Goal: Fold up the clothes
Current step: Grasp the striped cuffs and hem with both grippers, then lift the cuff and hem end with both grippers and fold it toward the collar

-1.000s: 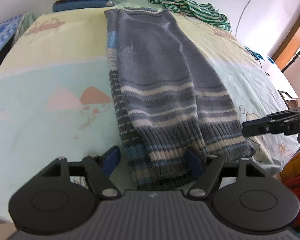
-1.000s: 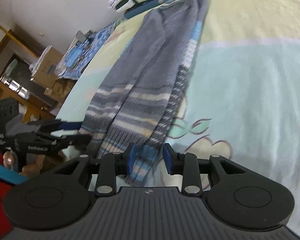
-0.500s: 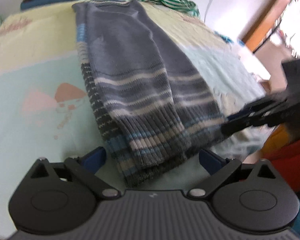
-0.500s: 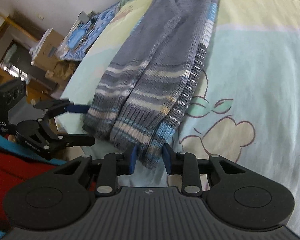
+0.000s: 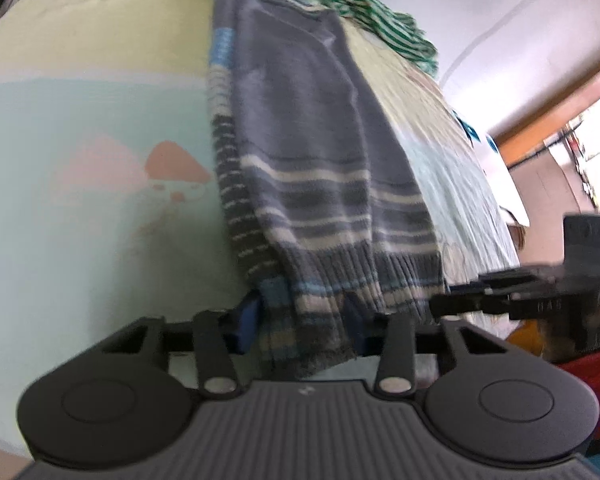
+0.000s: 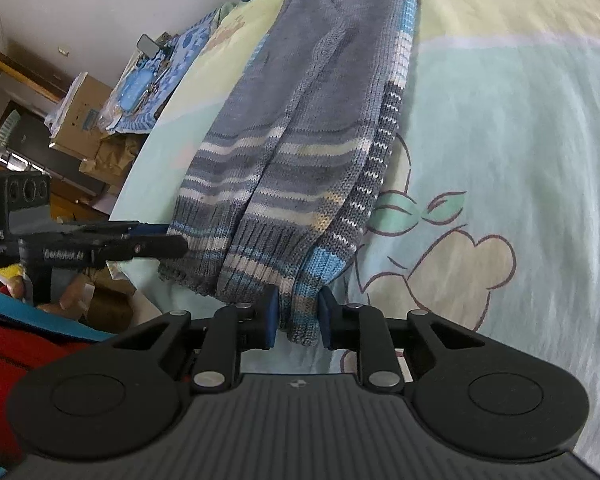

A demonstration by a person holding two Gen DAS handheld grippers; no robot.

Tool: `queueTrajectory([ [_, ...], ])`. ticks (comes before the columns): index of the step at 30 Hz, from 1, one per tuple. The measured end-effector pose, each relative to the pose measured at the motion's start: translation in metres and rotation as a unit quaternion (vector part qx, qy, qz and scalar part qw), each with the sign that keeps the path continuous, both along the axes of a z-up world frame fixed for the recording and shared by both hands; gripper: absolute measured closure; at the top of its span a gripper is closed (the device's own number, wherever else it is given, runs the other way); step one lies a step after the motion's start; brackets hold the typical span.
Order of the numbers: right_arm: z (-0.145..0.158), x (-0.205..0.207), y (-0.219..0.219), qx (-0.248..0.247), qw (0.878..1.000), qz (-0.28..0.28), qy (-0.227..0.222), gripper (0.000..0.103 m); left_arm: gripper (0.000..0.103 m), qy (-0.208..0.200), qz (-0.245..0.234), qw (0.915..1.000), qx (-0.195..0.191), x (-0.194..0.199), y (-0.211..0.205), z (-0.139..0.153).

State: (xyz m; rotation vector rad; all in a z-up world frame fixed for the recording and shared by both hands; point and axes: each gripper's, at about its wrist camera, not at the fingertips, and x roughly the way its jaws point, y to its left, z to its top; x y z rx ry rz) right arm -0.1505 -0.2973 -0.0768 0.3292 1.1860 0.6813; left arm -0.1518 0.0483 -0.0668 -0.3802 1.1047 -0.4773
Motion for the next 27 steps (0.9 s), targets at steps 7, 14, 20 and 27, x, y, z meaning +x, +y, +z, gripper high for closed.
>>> queueTrajectory([
  [7, -0.003, 0.002, -0.003, 0.010, 1.000, 0.002, 0.004, 0.082, 0.077, 0.040, 0.027, 0.9983, -0.034, 0.002, 0.015, -0.005],
  [14, -0.004, 0.005, -0.001, 0.023, 1.000, -0.005, 0.013, 0.080, 0.055, 0.064, 0.033, 0.9950, -0.070, 0.008, 0.018, -0.008],
  [20, -0.005, 0.004, -0.003, 0.028, 0.999, -0.010, 0.014, 0.080, 0.084, 0.054, 0.045, 0.9971, -0.030, 0.004, 0.013, -0.006],
  [27, -0.004, 0.005, -0.001, 0.020, 1.000, -0.005, 0.011, 0.083, 0.094, 0.024, 0.033, 0.9990, 0.018, -0.004, -0.004, 0.006],
])
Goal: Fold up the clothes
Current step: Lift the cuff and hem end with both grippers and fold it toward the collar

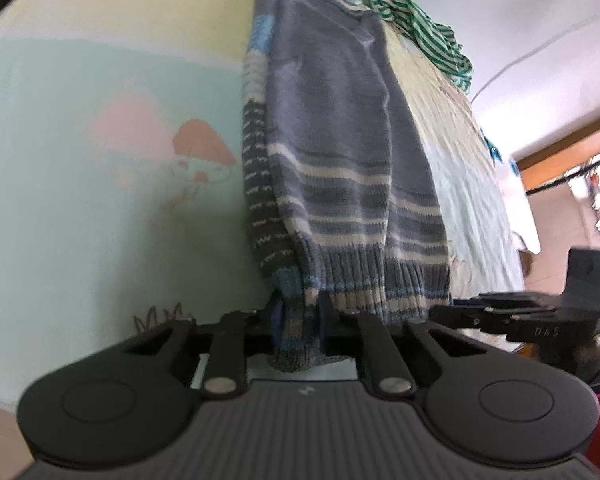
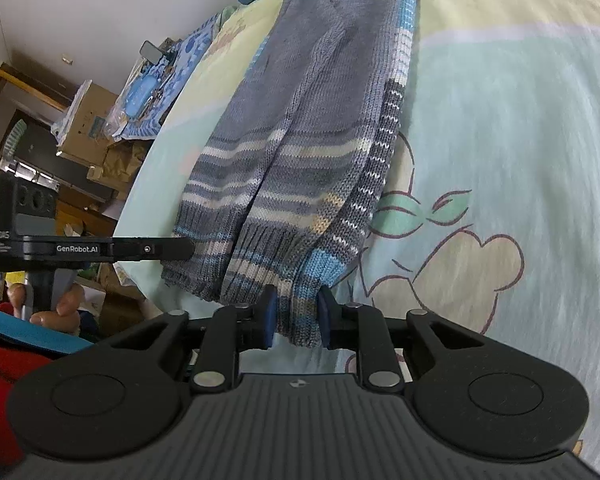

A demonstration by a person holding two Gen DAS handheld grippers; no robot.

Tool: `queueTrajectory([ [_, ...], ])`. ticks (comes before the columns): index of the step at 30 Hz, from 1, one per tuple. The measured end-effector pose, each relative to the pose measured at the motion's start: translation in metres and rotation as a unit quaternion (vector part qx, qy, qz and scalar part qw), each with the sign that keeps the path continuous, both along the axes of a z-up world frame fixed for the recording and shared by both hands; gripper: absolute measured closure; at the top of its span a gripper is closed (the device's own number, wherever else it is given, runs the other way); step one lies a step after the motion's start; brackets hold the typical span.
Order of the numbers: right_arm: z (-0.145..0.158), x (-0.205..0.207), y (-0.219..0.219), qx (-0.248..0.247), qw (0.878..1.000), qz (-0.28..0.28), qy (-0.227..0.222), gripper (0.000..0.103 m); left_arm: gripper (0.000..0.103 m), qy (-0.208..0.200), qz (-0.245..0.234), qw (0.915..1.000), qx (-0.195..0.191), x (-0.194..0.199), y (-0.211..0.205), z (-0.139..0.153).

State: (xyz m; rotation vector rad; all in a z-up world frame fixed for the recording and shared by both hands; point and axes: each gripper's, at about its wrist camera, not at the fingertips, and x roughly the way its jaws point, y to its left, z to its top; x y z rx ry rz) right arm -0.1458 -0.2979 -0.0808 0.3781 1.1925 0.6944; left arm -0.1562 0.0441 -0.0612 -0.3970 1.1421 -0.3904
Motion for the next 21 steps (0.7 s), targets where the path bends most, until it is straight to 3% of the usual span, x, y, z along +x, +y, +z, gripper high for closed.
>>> queueTrajectory([
  [2, -0.001, 0.001, 0.000, 0.000, 1.000, -0.001, 0.004, 0.085, 0.095, -0.010, -0.009, 0.9999, 0.010, -0.002, -0.006, 0.005],
  [9, 0.002, 0.005, -0.010, 0.032, 0.999, -0.018, 0.028, 0.085, 0.095, -0.023, -0.008, 0.9997, -0.008, 0.002, -0.004, 0.024],
  [21, 0.028, 0.033, -0.029, 0.132, 0.988, -0.070, 0.038, 0.085, 0.095, -0.047, 0.022, 0.9973, -0.052, 0.025, 0.008, 0.066],
])
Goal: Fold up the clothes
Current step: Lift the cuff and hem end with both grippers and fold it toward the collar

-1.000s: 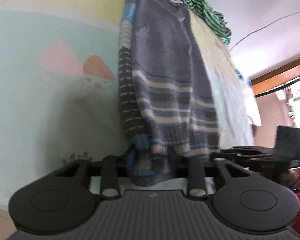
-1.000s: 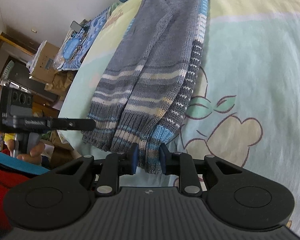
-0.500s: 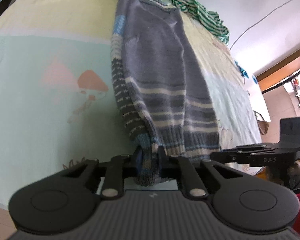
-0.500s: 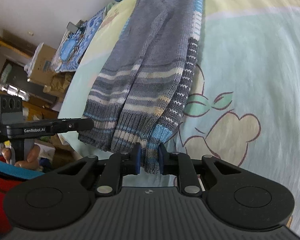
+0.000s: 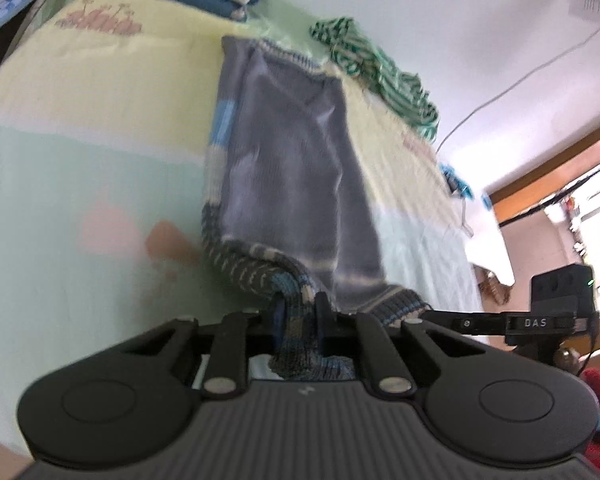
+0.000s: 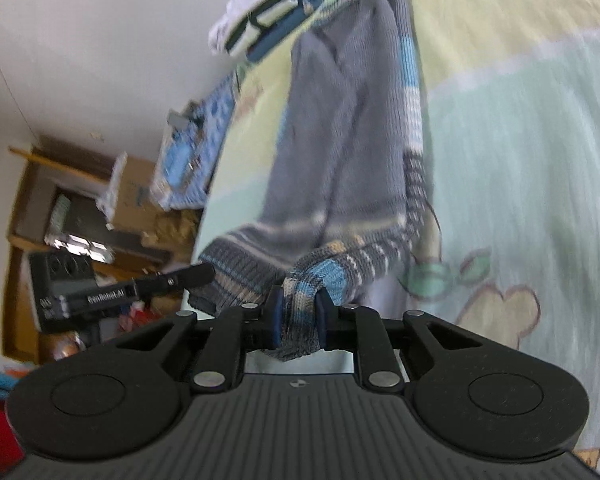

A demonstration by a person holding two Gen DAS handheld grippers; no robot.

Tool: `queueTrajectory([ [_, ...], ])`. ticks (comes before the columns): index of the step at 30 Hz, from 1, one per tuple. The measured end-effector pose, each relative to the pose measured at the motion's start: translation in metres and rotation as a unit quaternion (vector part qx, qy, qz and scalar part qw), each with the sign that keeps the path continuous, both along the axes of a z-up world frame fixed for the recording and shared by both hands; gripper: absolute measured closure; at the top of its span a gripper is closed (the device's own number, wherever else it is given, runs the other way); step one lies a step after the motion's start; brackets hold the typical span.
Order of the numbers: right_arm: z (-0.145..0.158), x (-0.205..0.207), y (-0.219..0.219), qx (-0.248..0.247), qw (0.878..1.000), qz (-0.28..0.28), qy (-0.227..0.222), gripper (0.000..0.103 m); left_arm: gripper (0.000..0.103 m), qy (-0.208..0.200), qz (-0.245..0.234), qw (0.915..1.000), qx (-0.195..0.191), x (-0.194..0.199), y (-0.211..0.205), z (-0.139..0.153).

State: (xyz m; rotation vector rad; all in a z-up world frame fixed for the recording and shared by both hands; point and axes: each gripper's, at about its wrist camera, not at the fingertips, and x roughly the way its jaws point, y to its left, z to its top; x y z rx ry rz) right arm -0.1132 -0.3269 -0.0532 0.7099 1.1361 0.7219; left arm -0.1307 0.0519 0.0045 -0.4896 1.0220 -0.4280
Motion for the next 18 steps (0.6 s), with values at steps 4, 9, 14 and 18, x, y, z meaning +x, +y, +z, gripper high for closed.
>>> queueTrajectory([
  [4, 0.008, 0.019, -0.005, 0.030, 0.999, -0.026, -0.003, 0.086, 0.095, -0.015, 0.010, 0.9998, -0.007, 0.019, -0.002, 0.012],
  [9, 0.008, 0.044, -0.012, 0.057, 0.996, -0.066, 0.001, 0.086, 0.094, -0.025, 0.034, 0.9990, -0.015, 0.046, 0.004, 0.011],
  [14, 0.001, 0.071, -0.016, 0.068, 0.992, -0.105, 0.008, 0.086, 0.094, -0.019, 0.055, 0.9979, -0.027, 0.081, 0.009, 0.000],
  [18, -0.010, 0.091, -0.017, 0.057, 0.990, -0.128, 0.013, 0.086, 0.094, -0.006, 0.066, 0.9974, -0.027, 0.109, 0.010, -0.015],
])
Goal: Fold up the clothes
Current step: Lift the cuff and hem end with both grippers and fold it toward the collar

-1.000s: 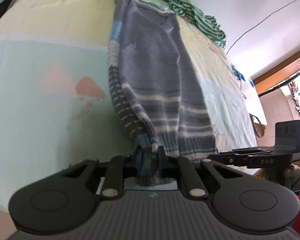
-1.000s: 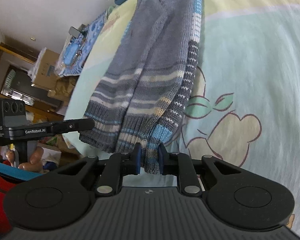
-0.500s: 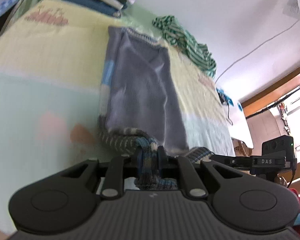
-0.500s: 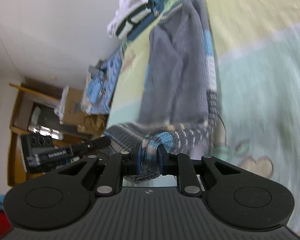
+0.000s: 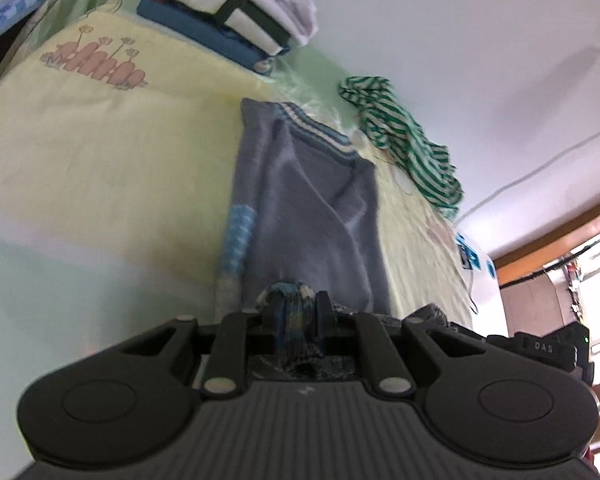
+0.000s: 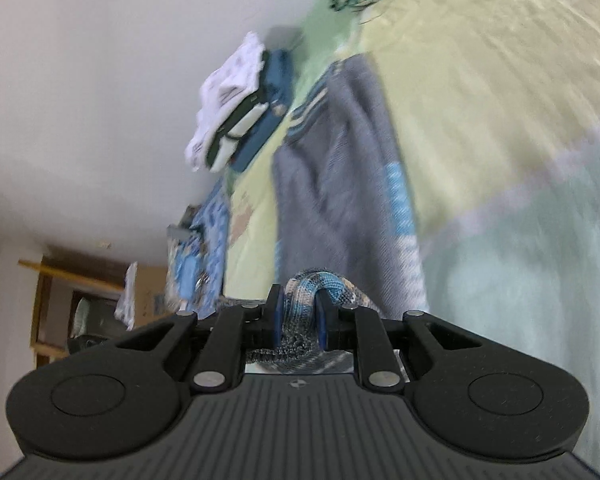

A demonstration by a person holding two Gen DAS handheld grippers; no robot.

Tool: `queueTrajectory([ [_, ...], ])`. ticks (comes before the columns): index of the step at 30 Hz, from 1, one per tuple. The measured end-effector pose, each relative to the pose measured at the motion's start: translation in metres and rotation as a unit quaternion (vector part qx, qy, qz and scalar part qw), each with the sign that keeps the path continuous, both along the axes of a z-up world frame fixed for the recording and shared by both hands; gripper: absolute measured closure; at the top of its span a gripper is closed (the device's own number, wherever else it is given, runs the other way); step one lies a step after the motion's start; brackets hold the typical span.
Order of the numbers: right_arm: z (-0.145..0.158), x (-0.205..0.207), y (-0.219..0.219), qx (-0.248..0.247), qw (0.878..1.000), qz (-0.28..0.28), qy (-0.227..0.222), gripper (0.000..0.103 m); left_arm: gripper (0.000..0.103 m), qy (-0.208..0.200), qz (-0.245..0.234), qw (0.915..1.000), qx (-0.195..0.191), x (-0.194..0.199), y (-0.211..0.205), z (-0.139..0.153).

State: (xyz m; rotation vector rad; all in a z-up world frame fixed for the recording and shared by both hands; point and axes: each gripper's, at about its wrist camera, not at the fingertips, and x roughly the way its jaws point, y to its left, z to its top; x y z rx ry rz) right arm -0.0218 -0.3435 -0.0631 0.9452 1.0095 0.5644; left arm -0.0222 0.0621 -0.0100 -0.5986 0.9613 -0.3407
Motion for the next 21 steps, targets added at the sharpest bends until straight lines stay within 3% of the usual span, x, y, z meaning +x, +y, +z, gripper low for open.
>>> queueTrajectory([
  [10, -0.023, 0.033, 0.005, -0.018, 0.999, -0.034, 0.015, 0.085, 0.091, 0.035, 0.000, 0.9992, -0.020, 0.044, 0.008, -0.030],
  [14, -0.024, 0.044, 0.015, -0.045, 0.998, -0.036, 0.013, 0.083, 0.088, 0.014, 0.005, 0.9998, -0.016, 0.056, 0.015, -0.027],
  [17, -0.018, 0.046, 0.018, -0.056, 0.998, -0.039, 0.002, 0.079, 0.088, 0.006, 0.007, 0.9999, -0.013, 0.066, 0.023, -0.024],
  [19, -0.010, 0.044, 0.015, -0.066, 0.996, -0.054, -0.014, 0.067, 0.087, -0.006, 0.002, 1.0000, -0.007, 0.068, 0.027, -0.020],
  [21, -0.001, 0.039, 0.005, -0.071, 0.993, -0.086, -0.037, 0.061, 0.071, -0.023, -0.004, 0.9997, 0.008, 0.066, 0.030, -0.015],
])
